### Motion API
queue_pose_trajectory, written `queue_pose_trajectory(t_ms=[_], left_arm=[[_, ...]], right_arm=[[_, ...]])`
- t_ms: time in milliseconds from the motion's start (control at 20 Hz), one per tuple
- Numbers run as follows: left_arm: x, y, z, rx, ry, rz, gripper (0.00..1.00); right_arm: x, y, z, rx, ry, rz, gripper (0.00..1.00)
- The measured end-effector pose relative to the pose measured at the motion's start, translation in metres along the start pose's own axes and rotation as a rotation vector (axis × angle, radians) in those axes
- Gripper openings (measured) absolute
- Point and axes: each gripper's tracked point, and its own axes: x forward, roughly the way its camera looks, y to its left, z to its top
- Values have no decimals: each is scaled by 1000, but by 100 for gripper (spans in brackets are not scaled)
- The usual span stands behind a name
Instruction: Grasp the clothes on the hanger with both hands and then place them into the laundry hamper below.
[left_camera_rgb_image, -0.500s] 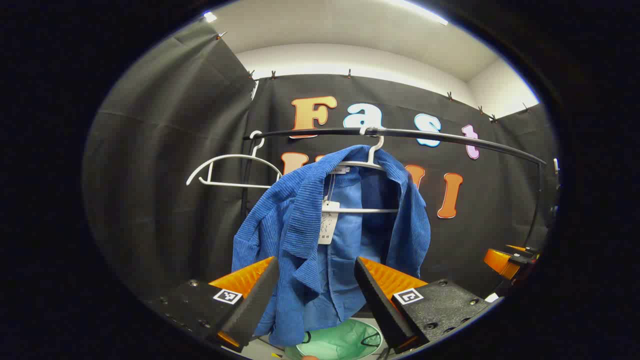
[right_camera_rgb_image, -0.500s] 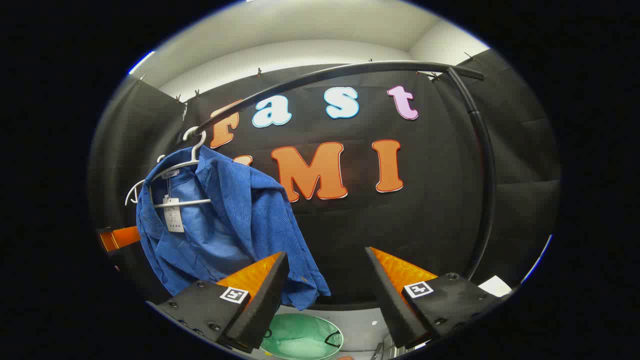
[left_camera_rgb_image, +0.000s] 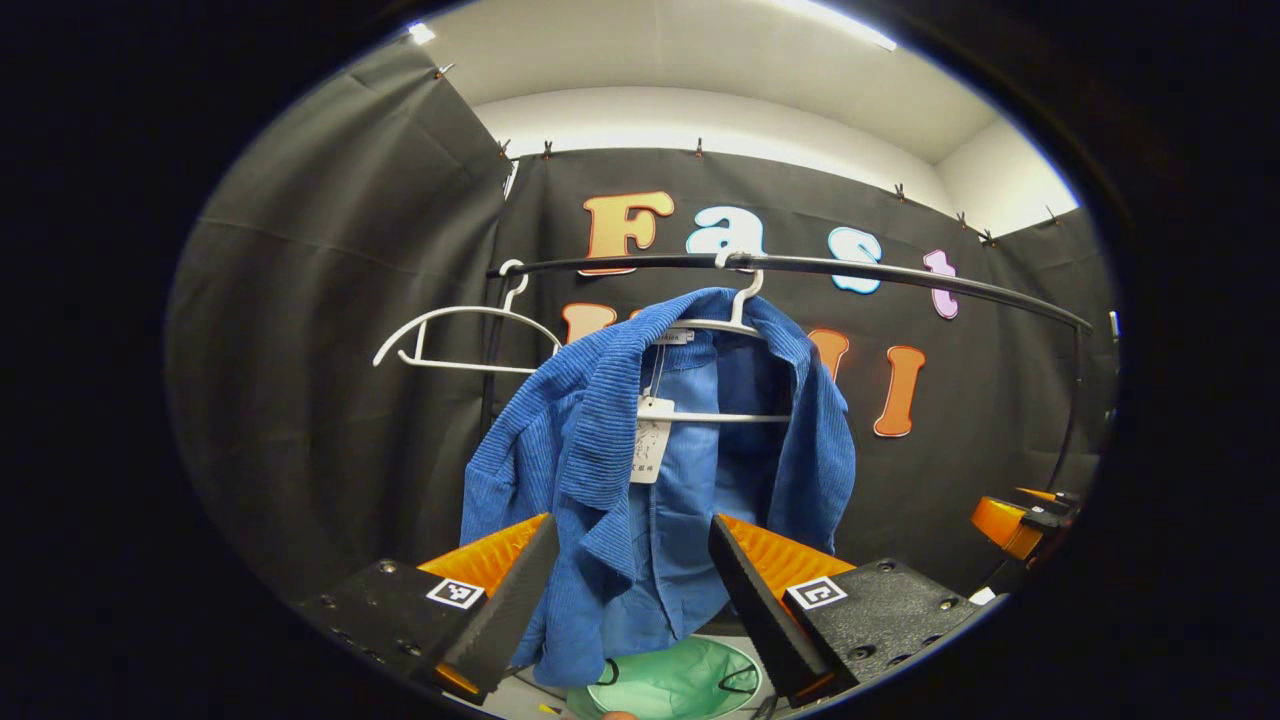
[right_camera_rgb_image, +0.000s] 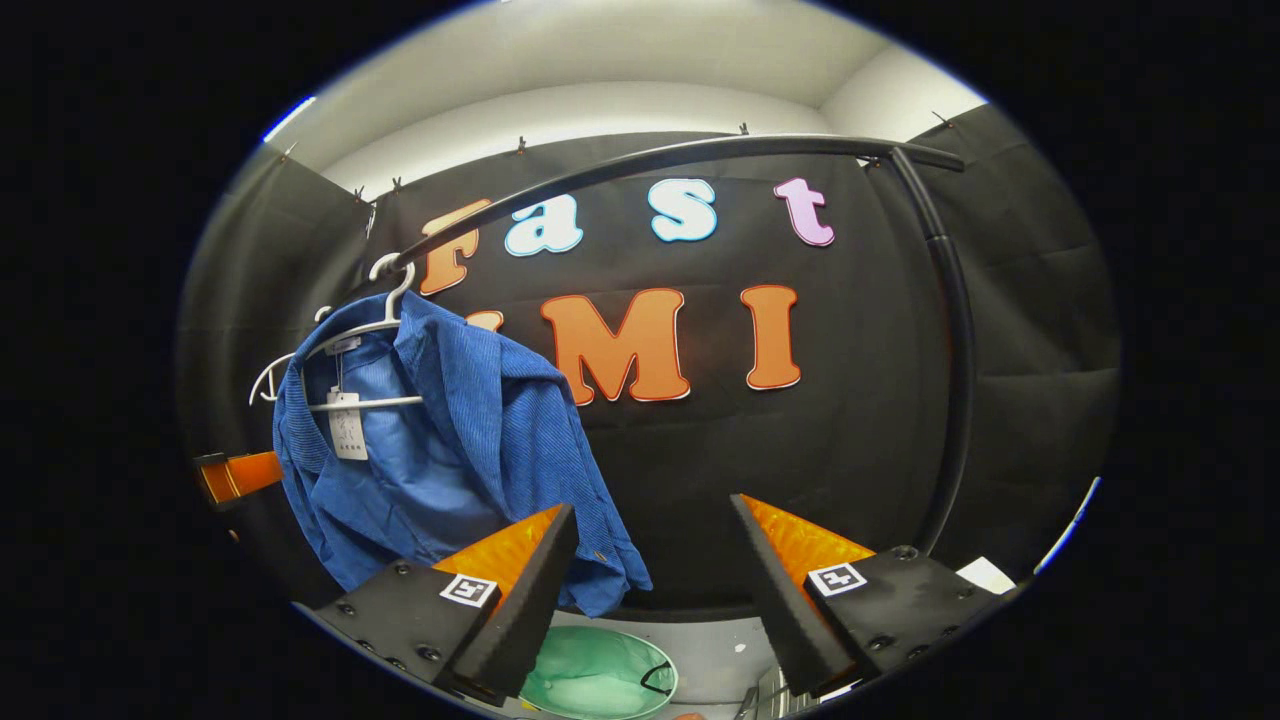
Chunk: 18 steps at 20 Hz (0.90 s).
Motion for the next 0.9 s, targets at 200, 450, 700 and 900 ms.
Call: queue_pose_trajectory(t_ms=[200,450,700,900], left_arm=[[11,4,4,12,2,-16,92],[33,14,2,15,9,-21,92],[59,19,-7,-2,21,-28,92],[79,24,-17,15,42,-25,95]], right_arm=[[3,10,3,22,-8,-16,92],[18,40,3,36,-12,7,98],[39,78,-3,38,11,70,93],[56,104,-2,38,15,110,97]])
